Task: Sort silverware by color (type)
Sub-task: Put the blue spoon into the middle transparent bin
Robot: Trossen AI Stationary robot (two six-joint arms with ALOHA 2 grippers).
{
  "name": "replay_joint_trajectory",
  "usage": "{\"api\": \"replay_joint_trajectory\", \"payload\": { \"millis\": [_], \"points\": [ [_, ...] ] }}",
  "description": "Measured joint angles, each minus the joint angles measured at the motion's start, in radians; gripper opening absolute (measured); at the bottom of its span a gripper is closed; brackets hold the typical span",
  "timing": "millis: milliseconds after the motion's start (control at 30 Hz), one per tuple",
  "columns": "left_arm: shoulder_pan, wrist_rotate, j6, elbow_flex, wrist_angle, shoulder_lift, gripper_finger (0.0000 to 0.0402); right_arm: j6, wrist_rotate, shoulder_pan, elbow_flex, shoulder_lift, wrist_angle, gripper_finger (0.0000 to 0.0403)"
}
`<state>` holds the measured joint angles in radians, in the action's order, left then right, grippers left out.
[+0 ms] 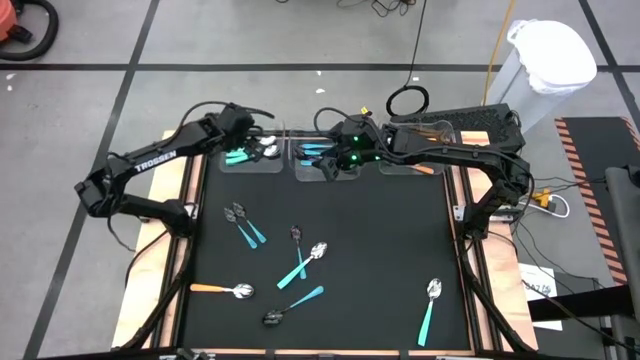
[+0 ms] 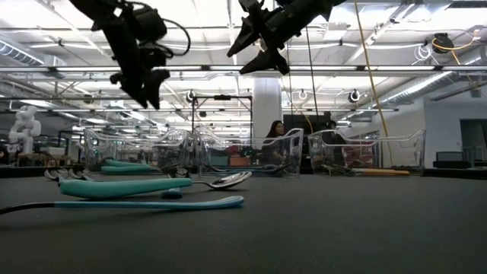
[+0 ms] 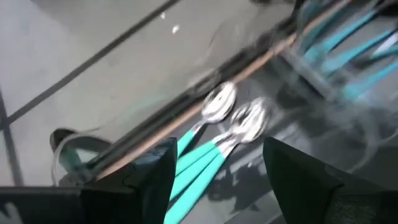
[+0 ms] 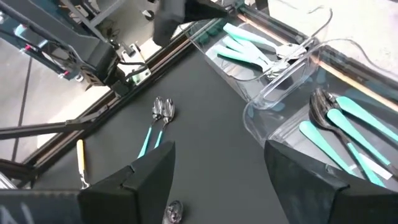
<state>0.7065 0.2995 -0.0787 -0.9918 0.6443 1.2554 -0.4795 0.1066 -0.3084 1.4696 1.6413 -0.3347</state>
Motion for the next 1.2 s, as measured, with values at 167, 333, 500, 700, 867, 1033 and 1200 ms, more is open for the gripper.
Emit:
{"api": "replay_joint_trajectory", "payload": {
  "millis": [167, 333, 500, 700, 867, 1033, 1200],
  "points": [
    [-0.053, 0.047, -0.102, -0.007, 0.002, -0.089, 0.0239, -0.06, -0.004, 0.018, 0.0, 0.0, -0.003, 0.0242],
    [-0.153, 0.046, -0.175, -0.007, 0.002, -0.209, 0.0239, -0.139, -0.037, 0.082, 0.0, 0.0, -0.029, 0.0242],
    [-0.3, 0.046, -0.237, 0.004, 0.003, -0.296, 0.0239, -0.199, -0.182, 0.19, 0.0, 0.002, -0.068, 0.0242],
    [-0.51, 0.045, -0.365, 0.065, 0.001, -0.333, 0.0239, -0.33, -0.284, 0.316, 0.0, 0.012, -0.104, 0.0242],
    [-0.701, 0.046, -0.455, 0.111, -0.054, -0.334, 0.0239, -0.523, -0.342, 0.43, 0.0, 0.013, -0.285, 0.0242],
    [-0.856, 0.101, -0.516, 0.15, -0.101, -0.323, 0.0239, -0.729, -0.398, 0.558, 0.0, 0.013, -0.468, 0.0242],
    [-0.965, 0.124, -0.583, 0.193, -0.14, -0.308, 0.0239, -0.896, -0.4, 0.668, 0.0, 0.017, -0.494, 0.0242]
  ]
}}
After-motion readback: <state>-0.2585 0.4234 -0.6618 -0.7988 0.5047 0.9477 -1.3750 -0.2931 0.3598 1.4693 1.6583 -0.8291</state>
